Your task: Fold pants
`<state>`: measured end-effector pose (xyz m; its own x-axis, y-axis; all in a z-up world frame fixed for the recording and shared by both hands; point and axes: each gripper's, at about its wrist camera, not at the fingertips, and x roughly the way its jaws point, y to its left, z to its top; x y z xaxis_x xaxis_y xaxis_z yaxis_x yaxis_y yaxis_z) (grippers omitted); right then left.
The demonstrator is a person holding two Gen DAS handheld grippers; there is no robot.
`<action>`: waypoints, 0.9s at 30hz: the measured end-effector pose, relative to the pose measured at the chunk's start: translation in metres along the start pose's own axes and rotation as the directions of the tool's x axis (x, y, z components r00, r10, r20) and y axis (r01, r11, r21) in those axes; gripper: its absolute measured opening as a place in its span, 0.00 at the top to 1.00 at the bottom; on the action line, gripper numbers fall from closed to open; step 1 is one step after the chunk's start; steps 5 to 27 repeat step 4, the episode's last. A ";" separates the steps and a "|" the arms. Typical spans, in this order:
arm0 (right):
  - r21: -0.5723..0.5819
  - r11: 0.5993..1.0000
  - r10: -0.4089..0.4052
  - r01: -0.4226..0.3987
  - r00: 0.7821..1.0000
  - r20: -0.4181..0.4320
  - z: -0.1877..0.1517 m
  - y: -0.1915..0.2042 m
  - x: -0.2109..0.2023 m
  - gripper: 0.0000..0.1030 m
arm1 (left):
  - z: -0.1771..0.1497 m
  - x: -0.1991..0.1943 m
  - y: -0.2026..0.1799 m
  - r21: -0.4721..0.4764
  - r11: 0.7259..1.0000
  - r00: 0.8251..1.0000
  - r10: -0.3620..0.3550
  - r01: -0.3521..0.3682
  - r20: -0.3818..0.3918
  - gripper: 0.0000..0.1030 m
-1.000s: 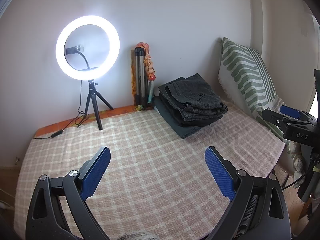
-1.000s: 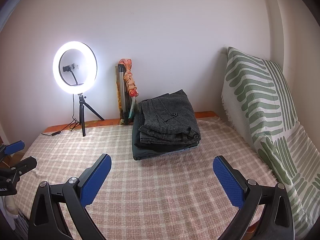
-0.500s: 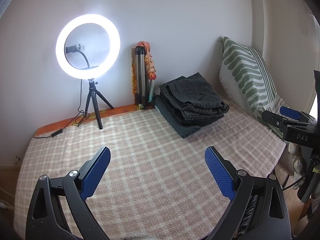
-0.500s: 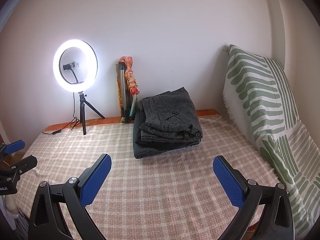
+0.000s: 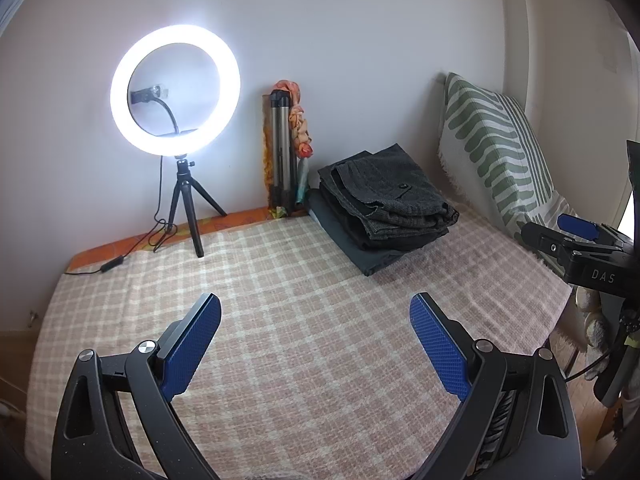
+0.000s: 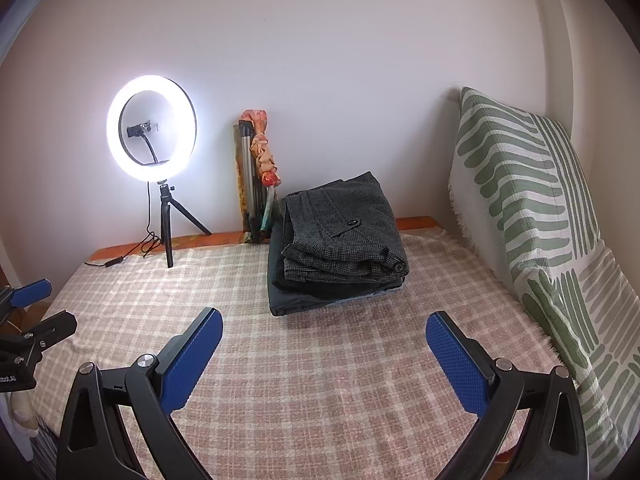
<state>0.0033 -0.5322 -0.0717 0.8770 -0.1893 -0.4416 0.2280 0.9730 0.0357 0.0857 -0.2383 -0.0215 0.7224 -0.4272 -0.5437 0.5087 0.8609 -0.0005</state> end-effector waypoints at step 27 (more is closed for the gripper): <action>-0.003 1.000 0.000 0.000 1.000 -0.002 -0.001 0.001 0.001 0.00 | 0.000 0.002 0.000 0.005 1.000 1.000 -0.004 0.004 0.006 0.07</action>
